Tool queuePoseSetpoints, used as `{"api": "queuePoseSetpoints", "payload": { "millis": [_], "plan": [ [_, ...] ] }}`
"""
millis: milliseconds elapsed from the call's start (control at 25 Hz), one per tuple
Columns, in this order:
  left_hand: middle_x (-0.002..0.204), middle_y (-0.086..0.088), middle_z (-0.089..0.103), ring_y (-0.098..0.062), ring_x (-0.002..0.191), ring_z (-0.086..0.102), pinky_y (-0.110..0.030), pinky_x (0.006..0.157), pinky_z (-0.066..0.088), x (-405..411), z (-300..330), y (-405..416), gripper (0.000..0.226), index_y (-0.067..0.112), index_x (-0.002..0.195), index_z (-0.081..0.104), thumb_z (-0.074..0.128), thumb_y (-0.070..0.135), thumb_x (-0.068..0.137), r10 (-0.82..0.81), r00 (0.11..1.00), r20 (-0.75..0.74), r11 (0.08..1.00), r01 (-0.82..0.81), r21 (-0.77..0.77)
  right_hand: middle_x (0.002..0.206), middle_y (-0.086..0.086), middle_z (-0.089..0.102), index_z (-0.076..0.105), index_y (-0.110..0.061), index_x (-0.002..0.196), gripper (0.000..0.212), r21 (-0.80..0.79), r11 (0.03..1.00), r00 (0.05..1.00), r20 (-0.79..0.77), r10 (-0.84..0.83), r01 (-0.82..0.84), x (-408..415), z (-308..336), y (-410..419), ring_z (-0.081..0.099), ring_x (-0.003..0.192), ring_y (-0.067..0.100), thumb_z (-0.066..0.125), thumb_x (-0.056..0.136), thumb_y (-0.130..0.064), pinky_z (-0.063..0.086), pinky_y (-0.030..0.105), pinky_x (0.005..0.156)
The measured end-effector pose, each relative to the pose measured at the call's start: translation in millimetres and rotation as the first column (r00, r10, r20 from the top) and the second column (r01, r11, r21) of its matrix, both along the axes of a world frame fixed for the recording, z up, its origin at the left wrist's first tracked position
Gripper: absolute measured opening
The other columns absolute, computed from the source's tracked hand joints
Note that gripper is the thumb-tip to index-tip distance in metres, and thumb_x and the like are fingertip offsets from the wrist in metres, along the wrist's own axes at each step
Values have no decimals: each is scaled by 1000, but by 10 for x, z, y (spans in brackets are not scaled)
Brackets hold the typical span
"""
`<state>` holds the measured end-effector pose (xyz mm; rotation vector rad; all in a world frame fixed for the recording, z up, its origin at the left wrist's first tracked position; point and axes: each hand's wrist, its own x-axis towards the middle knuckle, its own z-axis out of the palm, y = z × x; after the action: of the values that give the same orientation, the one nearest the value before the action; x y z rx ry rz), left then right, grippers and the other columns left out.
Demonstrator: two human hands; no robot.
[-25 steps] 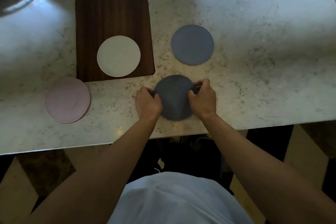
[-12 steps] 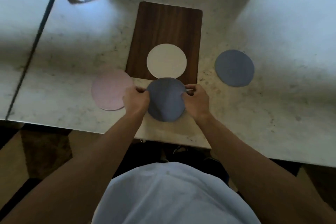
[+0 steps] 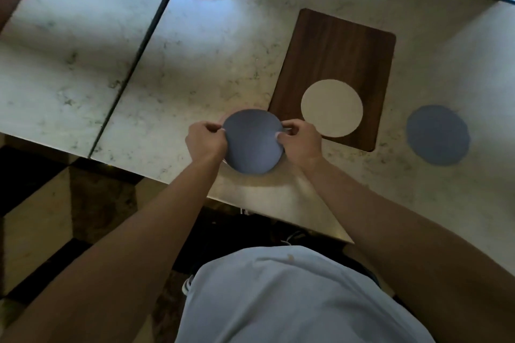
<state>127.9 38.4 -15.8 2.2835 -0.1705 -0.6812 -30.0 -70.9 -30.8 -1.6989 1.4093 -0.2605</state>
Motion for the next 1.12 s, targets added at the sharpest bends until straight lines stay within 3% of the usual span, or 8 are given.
{"api": "queuePoseSetpoints", "payload": {
  "millis": [80,200,360,520,680,880,1040,1120],
  "plan": [
    [93,-5,77,-22,89,69,-33,85,56,105,-38,-12,15,15,94,77,67,12,83,8,1000,4,1000,-8,-1,88,-6,68,73,-17,106,26,18,1000,1000,-20,-11,11,146,-31,-22,62,79,9,75,80,-19,42,15,68],
    [95,-6,76,-20,86,67,-26,78,50,175,-113,-9,17,13,97,76,65,13,84,10,1000,16,1000,-10,17,86,-7,67,72,-17,104,25,19,999,997,-72,-37,38,267,-90,-2,63,79,10,76,80,-18,38,10,59],
    [92,-9,76,-24,87,69,-31,82,53,199,-187,35,16,8,94,75,64,12,84,-106,992,70,994,103,45,91,-4,68,67,-15,107,26,16,995,990,-110,-93,95,281,-136,55,59,74,5,75,83,-22,37,7,57],
    [82,-18,72,-32,78,67,-42,76,56,202,-253,25,16,3,79,73,61,12,83,-299,942,156,950,278,143,111,7,64,65,-13,115,31,-55,997,972,-227,-60,49,305,-117,162,63,98,22,70,88,-27,55,35,85],
    [106,-23,64,-36,97,60,-45,89,52,150,-208,-75,20,0,96,69,55,14,91,-368,917,156,903,312,297,116,11,58,64,-13,118,33,-97,994,963,-263,-63,39,323,-89,230,59,104,27,69,89,-27,54,41,89],
    [121,-26,52,-38,112,48,-41,93,42,121,-175,-130,18,-3,101,62,55,8,89,-362,921,146,894,299,334,115,10,64,67,-12,117,34,-78,996,945,-320,-59,36,379,-43,207,62,103,27,68,88,-27,57,42,85],
    [112,-27,61,-39,108,54,-44,86,48,224,-166,-198,25,-6,96,65,61,10,78,-339,940,31,888,309,342,114,8,67,68,-8,110,33,20,997,958,-279,-64,73,387,-46,116,64,101,26,71,81,-24,58,38,81],
    [91,-22,65,-38,90,63,-41,72,53,246,-161,-201,23,-6,88,65,60,12,74,-315,949,-2,910,302,284,110,7,68,65,-10,106,30,26,994,961,-260,-96,106,367,-35,92,64,96,23,73,80,-22,53,30,73]
  ]
}}
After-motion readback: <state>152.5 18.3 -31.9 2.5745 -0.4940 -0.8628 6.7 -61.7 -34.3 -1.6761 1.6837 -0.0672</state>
